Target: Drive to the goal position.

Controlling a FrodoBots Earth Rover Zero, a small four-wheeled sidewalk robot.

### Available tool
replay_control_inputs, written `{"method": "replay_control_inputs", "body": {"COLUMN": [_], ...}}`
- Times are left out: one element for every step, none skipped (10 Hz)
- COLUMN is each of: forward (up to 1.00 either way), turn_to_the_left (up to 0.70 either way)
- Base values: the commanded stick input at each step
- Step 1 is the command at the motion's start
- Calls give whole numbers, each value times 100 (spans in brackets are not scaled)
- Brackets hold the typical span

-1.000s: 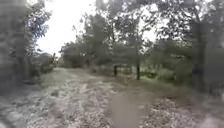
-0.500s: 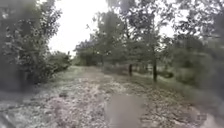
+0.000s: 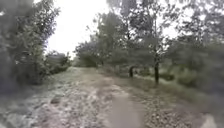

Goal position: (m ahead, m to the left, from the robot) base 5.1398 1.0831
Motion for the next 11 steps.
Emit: {"method": "replay_control_inputs", "body": {"forward": [50, 50, 50, 50, 50, 50, 50, 50, 50, 50, 50], "turn_to_the_left": [34, 50, 50, 50, 50, 50, 50, 18, 0, 0, 0]}}
